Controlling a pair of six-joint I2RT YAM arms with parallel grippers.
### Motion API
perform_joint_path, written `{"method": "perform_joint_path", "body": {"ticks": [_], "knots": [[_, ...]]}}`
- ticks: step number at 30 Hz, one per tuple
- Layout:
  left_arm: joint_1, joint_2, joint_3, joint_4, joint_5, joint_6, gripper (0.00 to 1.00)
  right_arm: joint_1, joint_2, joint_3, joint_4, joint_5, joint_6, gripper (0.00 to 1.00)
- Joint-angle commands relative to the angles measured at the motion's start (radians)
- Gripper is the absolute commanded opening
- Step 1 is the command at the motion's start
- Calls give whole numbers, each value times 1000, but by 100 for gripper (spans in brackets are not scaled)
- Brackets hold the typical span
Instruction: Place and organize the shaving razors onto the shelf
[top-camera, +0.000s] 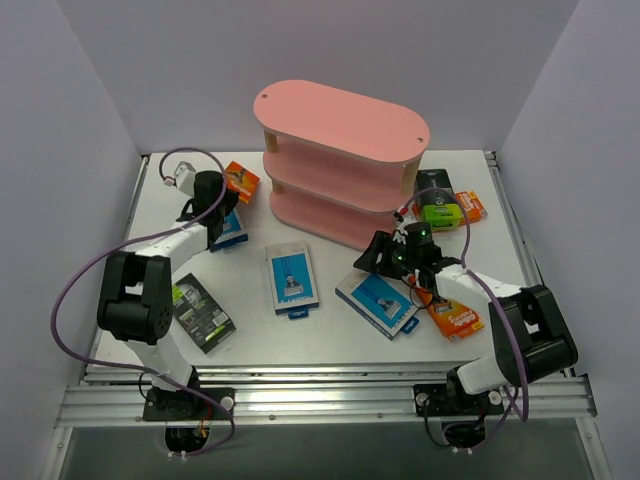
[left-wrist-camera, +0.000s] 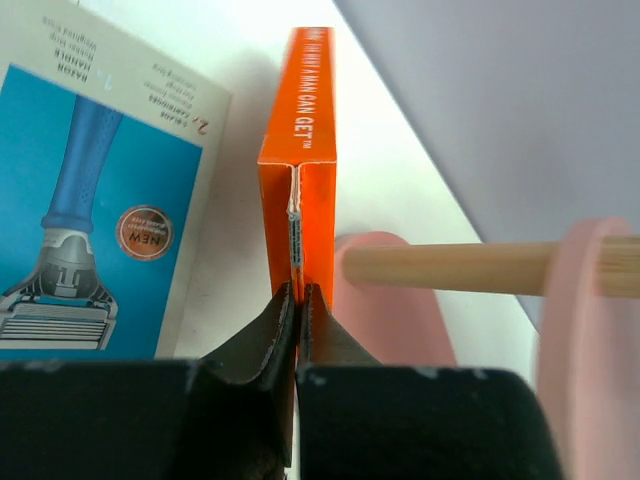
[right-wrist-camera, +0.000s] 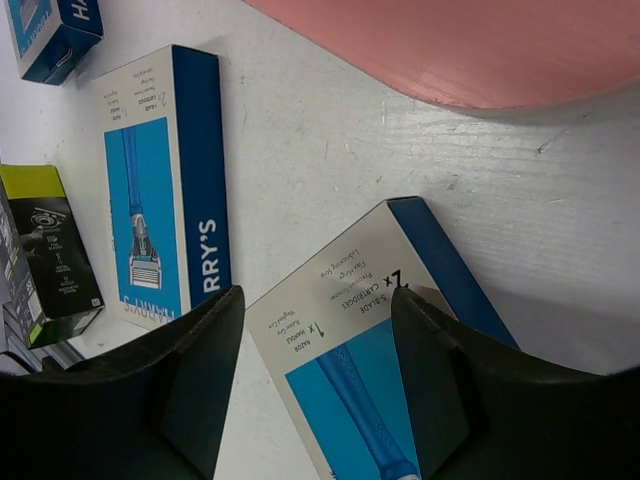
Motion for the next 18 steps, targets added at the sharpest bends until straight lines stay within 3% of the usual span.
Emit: {"method": "perform_joint_path", "body": {"ticks": [1,11,18], "knots": [[26,-101,49,-72,53,55,2,-5,-62,30,-42,21,-19,56],[44,-313,32,-247,121,63,2,-4,-143,15,-63,16,-4,56],[53,-474,78,-360,80,64,2,-4,-217,-11,-95,16,-4,56]]}}
